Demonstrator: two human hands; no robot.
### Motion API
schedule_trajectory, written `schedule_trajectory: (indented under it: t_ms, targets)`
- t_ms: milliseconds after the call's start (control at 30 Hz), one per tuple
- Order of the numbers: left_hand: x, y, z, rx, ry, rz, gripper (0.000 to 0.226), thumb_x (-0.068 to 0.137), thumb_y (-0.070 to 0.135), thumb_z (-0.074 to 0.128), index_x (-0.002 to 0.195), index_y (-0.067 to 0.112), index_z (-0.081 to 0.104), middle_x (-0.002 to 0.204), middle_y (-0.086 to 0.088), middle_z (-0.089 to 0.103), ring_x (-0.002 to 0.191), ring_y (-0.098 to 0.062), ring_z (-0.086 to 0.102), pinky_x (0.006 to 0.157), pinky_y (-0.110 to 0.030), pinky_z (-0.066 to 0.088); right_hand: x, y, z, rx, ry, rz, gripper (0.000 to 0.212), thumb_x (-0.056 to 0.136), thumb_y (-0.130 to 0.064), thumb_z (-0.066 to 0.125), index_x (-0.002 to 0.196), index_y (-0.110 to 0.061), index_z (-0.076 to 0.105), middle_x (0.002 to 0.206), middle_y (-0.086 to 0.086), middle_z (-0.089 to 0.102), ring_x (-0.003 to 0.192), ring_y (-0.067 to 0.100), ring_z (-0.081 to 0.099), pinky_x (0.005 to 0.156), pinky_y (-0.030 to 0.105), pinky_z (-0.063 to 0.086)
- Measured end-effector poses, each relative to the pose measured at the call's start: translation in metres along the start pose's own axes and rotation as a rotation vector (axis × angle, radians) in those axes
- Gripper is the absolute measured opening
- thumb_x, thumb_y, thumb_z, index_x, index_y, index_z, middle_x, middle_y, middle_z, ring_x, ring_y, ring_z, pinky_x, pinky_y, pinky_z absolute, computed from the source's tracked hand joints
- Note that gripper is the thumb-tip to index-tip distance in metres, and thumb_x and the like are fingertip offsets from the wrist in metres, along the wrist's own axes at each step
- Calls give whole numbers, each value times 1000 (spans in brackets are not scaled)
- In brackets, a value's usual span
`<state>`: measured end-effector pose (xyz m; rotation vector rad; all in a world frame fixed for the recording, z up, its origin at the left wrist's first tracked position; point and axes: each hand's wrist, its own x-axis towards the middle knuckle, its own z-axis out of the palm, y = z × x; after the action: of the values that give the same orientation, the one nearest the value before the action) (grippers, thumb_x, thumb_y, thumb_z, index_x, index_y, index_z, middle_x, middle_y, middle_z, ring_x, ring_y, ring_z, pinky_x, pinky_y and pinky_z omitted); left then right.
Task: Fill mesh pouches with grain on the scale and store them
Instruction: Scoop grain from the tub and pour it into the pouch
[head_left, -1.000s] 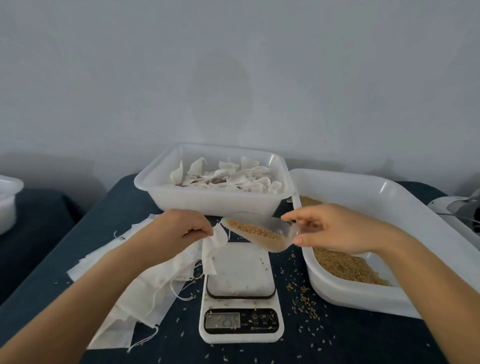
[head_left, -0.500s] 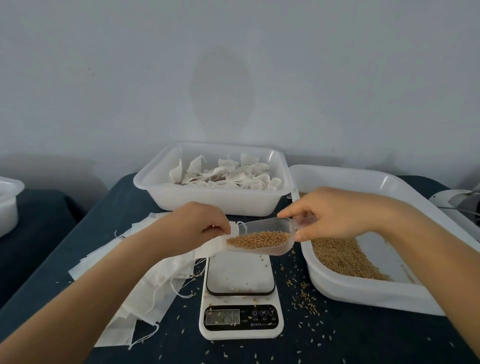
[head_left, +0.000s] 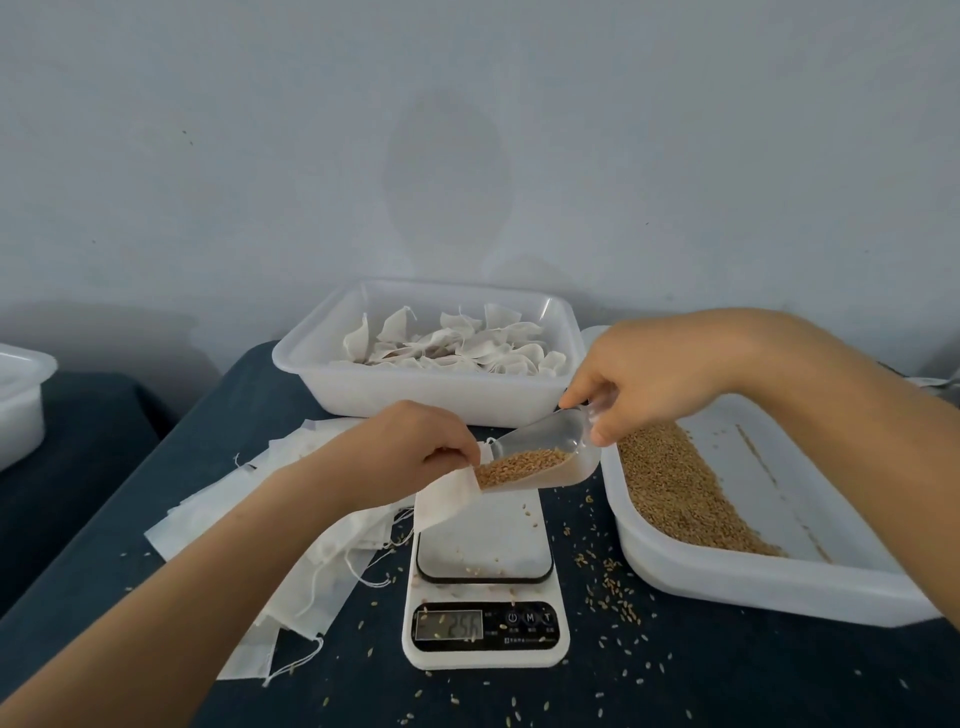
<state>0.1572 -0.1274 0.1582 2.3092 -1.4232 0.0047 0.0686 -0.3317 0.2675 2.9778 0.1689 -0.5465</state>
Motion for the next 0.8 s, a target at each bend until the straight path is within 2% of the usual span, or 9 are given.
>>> schedule_trajectory:
  t_ms: [167,333,500,700,800]
  targets:
    - [0,2,2,-7,7,19,16,92,11,57,98,13,72,99,5,69,91,-7,60,86,-20,44,2,-6,-6,-78,-10,-9,49,88,-41,62,134,-27,53,118,-10,63,106,9,56,82,20,40]
    - [0,3,3,-17,23,26,15,91,10,57,95,12,72,97,6,69,88,-5,59,84,-15,42,2,-12,-14,-135,-30,6,50,87,-41,62,135,-27,52,124,-9,60,114,10,55,96,27,44]
    - [-1,4,4,-30,39,23,15,92,11,57,96,12,72,97,7,69,87,-1,58,83,-10,41,2,-17,-22,-173,-43,19,51,86,-41,63,135,-29,51,128,-11,58,117,10,53,96,25,41]
    - [-1,3,5,-24,45,22,15,91,12,58,96,11,72,98,7,69,87,0,57,82,-8,40,2,-26,-25,-220,-8,13,51,86,-39,65,135,-29,51,126,-11,58,111,9,52,85,21,37]
    - [-1,3,7,-22,53,20,15,91,13,58,96,12,72,97,8,69,87,0,57,81,-7,39,2,-35,-24,-322,39,2,52,87,-35,65,136,-28,49,114,-10,60,102,11,50,80,21,35]
